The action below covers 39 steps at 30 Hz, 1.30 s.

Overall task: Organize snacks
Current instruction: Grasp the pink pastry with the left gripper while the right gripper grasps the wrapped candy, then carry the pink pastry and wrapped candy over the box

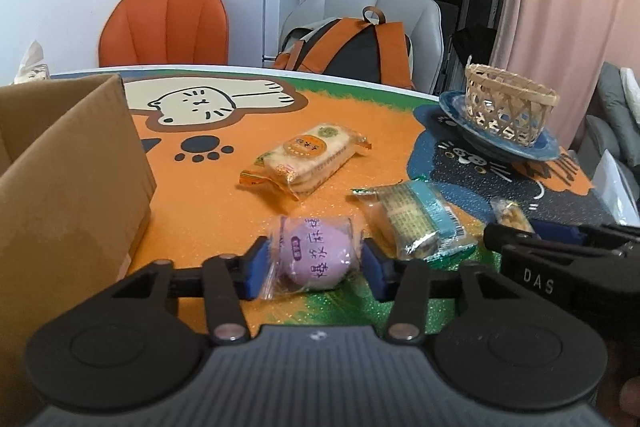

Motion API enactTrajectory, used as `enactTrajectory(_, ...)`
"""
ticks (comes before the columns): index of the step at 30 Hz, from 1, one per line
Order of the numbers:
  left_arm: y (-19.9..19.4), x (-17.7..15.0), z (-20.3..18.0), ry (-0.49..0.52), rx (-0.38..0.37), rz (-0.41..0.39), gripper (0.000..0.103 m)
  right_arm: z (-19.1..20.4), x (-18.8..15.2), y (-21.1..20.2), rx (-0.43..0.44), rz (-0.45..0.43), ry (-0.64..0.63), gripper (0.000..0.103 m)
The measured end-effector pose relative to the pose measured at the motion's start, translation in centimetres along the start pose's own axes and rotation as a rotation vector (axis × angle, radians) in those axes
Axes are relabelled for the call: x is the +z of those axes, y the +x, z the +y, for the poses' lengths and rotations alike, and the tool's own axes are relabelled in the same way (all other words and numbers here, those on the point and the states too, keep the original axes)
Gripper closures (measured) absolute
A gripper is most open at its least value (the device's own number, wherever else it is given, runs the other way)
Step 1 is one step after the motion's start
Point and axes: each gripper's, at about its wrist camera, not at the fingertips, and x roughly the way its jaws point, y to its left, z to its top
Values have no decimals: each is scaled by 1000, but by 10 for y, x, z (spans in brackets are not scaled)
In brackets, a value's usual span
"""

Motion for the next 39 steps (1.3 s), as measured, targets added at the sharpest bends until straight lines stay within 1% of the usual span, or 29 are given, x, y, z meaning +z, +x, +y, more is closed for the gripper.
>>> enactTrajectory(1, -2, 1, 1, -2, -8, 3, 63, 0, 0, -2, 3, 0, 1, 75)
enactTrajectory(2, -4, 2, 2, -3, -12, 5, 65, -1, -1, -3, 9, 0, 2, 81)
enactTrajectory(5, -12, 4, 4, -4, -20, 5, 66, -2, -2, -7, 28, 4, 16, 82)
enactTrajectory(8, -20, 4, 8, -11, -33, 5, 67, -1, -1, -14, 66, 1, 53, 83)
enactTrajectory(13, -38, 3, 14, -25, -57, -10, 67, -1, 1, -37, 92, -46, 113, 83)
enactTrajectory(17, -55, 7, 17, -39, -85, -37, 67, -1, 3, -54, 96, -69, 140, 83)
enactTrajectory(21, -73, 12, 20, -49, -99, -70, 67, 7, 8, -65, 93, -91, 127, 83)
enactTrajectory(27, -101, 23, 29, -62, -93, -134, 67, 23, 18, -82, 118, -128, 105, 83)
enactTrajectory(35, -129, 36, 51, -87, -81, -198, 67, 46, 33, -105, 164, -179, 89, 83)
enactTrajectory(39, -138, 43, 67, -113, -64, -224, 67, 61, 38, -111, 175, -195, 67, 83)
